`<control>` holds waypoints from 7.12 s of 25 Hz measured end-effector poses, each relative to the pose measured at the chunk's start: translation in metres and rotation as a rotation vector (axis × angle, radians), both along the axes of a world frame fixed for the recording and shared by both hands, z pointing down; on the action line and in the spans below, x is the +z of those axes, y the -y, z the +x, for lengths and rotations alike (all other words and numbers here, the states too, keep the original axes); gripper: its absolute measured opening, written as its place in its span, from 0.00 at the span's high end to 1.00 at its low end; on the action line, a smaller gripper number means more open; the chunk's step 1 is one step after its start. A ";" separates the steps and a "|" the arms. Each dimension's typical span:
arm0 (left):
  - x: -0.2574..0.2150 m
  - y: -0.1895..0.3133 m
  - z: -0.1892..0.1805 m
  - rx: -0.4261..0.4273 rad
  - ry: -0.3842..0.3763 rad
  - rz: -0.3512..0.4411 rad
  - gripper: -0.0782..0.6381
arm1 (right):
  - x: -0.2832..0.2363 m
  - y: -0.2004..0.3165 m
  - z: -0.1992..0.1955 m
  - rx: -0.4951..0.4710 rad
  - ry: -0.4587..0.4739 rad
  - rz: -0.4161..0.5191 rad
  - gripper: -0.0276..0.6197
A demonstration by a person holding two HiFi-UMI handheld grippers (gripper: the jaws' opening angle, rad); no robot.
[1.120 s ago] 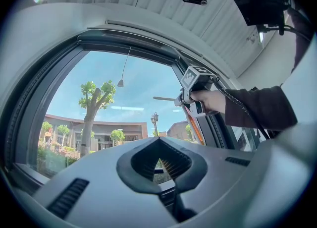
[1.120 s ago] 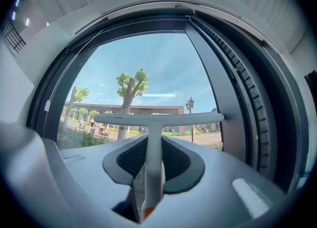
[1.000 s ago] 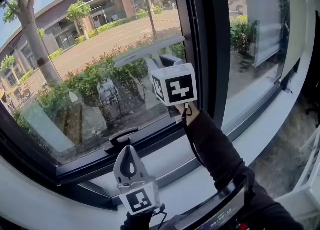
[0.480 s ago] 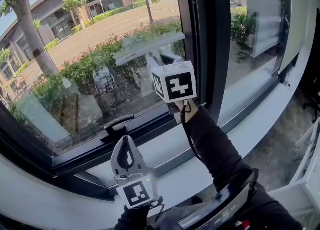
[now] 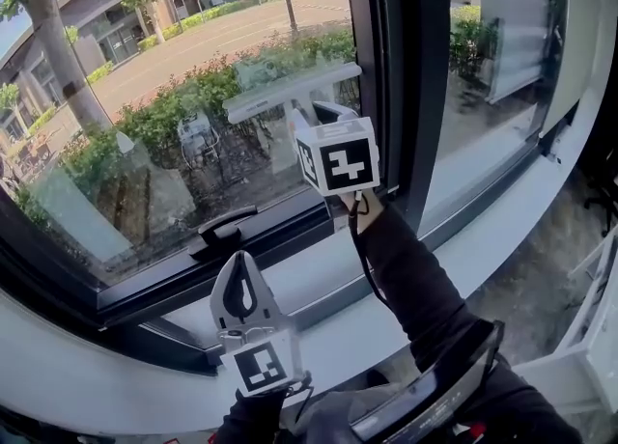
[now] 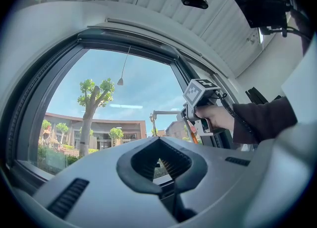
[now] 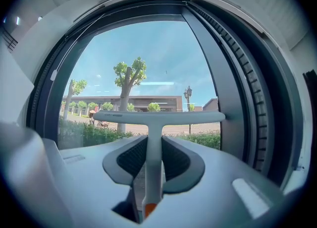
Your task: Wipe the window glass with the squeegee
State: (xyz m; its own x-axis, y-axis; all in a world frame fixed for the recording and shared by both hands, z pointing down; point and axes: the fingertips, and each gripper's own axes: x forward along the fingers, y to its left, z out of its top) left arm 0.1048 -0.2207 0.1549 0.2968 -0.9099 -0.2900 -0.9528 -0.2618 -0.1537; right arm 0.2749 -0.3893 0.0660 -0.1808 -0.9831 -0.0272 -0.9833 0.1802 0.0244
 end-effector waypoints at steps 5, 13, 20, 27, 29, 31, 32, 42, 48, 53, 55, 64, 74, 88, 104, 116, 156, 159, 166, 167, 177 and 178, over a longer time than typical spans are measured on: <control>0.003 -0.003 0.004 0.004 0.007 -0.007 0.90 | 0.016 -0.004 0.003 -0.003 -0.002 -0.033 0.83; 0.009 -0.003 0.005 0.014 -0.001 -0.023 0.90 | 0.020 -0.006 0.001 -0.019 -0.024 -0.075 0.83; 0.012 -0.002 0.006 0.023 -0.010 -0.024 0.90 | 0.027 -0.003 0.002 -0.019 -0.040 -0.126 0.83; 0.014 -0.004 0.006 0.030 -0.017 -0.026 0.90 | 0.042 -0.003 0.002 -0.010 -0.035 -0.172 0.83; 0.014 -0.004 0.006 0.032 -0.019 -0.029 0.90 | 0.047 -0.003 0.003 -0.007 -0.037 -0.184 0.83; 0.014 -0.004 0.007 0.037 -0.024 -0.031 0.90 | 0.053 -0.003 0.003 -0.004 -0.038 -0.195 0.83; 0.015 -0.004 0.007 0.040 -0.025 -0.033 0.90 | 0.056 -0.003 0.003 -0.003 -0.038 -0.200 0.83; 0.020 -0.002 0.008 0.060 -0.019 -0.044 0.90 | 0.089 -0.003 0.004 0.005 -0.043 -0.245 0.83; 0.023 0.000 0.008 0.067 -0.019 -0.051 0.90 | 0.109 -0.003 0.003 0.005 -0.043 -0.280 0.83; 0.027 0.001 0.009 0.072 -0.016 -0.057 0.90 | 0.131 -0.004 0.003 0.002 -0.043 -0.320 0.83; 0.027 0.001 0.009 0.074 -0.018 -0.057 0.90 | 0.138 -0.005 0.004 0.000 -0.043 -0.336 0.83; 0.028 0.002 0.010 0.082 -0.021 -0.059 0.90 | 0.158 -0.008 0.004 -0.004 -0.053 -0.389 0.83; 0.030 0.004 0.009 0.082 -0.023 -0.065 0.90 | 0.179 -0.010 0.004 0.005 -0.062 -0.453 0.83; 0.031 0.013 -0.001 0.091 -0.039 -0.054 0.90 | 0.196 -0.007 0.005 0.024 -0.051 -0.483 0.83; -0.009 0.057 -0.010 0.102 0.003 -0.043 0.90 | 0.163 -0.012 -0.011 0.038 -0.009 -0.369 0.83; -0.135 0.098 -0.050 -0.051 -0.020 0.086 0.90 | -0.018 -0.023 -0.110 -0.144 0.035 -0.055 0.83; -0.241 0.127 -0.084 -0.066 -0.001 0.189 0.90 | -0.133 -0.006 -0.181 -0.168 0.036 0.112 0.83; -0.235 0.128 -0.082 -0.061 0.001 0.180 0.90 | -0.127 -0.006 -0.180 -0.170 0.035 0.102 0.83; -0.222 0.131 -0.074 -0.059 0.013 0.155 0.90 | -0.111 -0.005 -0.174 -0.166 0.036 0.064 0.83; -0.219 0.131 -0.073 -0.058 0.011 0.148 0.90 | -0.108 -0.005 -0.173 -0.166 0.034 0.056 0.83; -0.188 0.129 -0.070 -0.047 0.009 0.096 0.90 | -0.074 -0.009 -0.171 -0.168 0.031 -0.005 0.83; -0.185 0.128 -0.069 -0.047 0.008 0.090 0.90 | -0.072 -0.009 -0.171 -0.170 0.030 -0.009 0.83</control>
State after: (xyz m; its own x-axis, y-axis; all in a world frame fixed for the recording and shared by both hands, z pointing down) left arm 0.0355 -0.3490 -0.0299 0.2570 -0.8932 -0.3690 -0.9624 -0.2015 -0.1823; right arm 0.1044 -0.3803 -0.0058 -0.3435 -0.9388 -0.0268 -0.9390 0.3438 -0.0069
